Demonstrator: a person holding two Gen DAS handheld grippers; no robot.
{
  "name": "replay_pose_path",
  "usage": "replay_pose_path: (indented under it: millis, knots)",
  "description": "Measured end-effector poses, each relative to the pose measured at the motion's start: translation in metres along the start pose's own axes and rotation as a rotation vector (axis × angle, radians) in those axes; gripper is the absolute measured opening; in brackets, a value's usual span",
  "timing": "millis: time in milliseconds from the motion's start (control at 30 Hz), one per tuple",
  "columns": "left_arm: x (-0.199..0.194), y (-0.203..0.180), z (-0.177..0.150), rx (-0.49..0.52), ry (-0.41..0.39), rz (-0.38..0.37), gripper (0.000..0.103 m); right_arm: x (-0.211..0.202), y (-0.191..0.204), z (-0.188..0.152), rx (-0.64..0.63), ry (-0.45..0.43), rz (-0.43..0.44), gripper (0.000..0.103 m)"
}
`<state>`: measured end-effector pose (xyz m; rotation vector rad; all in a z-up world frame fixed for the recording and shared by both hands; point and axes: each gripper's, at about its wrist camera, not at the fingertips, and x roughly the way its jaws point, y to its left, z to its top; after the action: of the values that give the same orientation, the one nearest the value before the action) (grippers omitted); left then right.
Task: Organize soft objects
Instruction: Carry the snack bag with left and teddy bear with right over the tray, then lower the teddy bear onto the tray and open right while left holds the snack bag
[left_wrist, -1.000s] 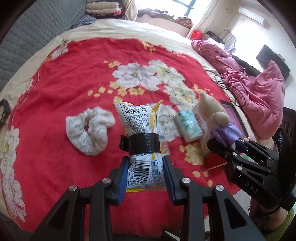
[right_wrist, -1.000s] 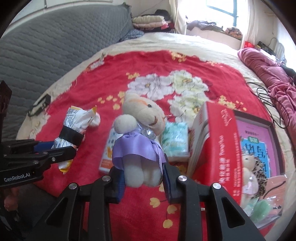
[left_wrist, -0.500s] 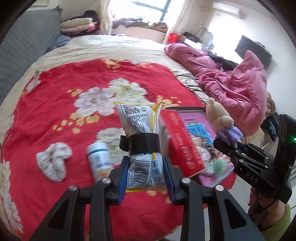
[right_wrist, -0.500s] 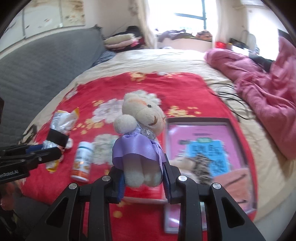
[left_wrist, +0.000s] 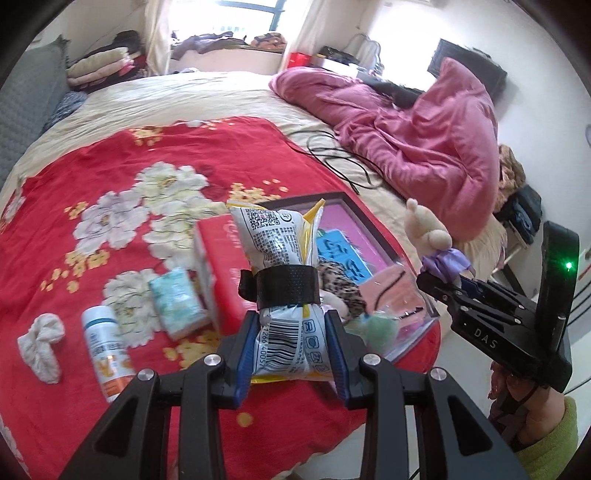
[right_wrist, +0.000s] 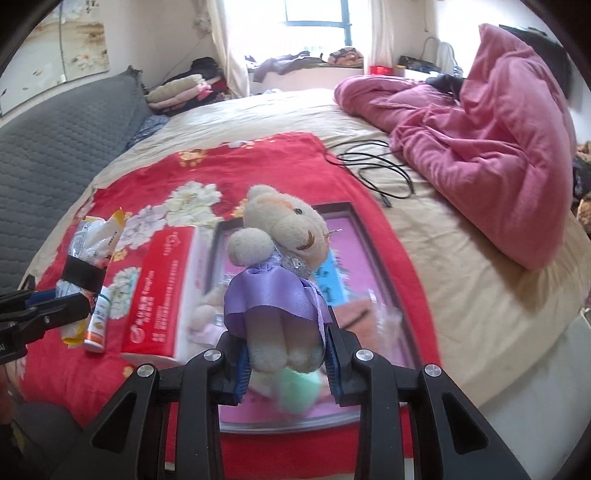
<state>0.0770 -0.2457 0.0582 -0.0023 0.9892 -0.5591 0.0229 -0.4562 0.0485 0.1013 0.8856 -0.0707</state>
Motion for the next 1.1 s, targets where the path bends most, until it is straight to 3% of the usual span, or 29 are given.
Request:
replay_pose_path:
  millis: [200,733,1033,1100]
  knots:
    - [0.023,-0.026,-0.002,0.044,0.039,-0.011,0.036,0.009,-0.023,-0.010,0.022,0.029,0.000,0.033]
    - [0.079,-0.064,-0.010,0.125,0.156,-0.046,0.036,0.051,-0.028,-0.018,0.022,0.128,0.045,0.034]
    - [0.096,-0.074,-0.021,0.144,0.197,-0.054,0.036,0.069,-0.034,-0.018,0.046,0.169,0.064,0.037]
    - [0.099,-0.075,-0.024,0.145,0.206,-0.054,0.036,0.071,-0.035,-0.018,0.049,0.169,0.056,0.043]
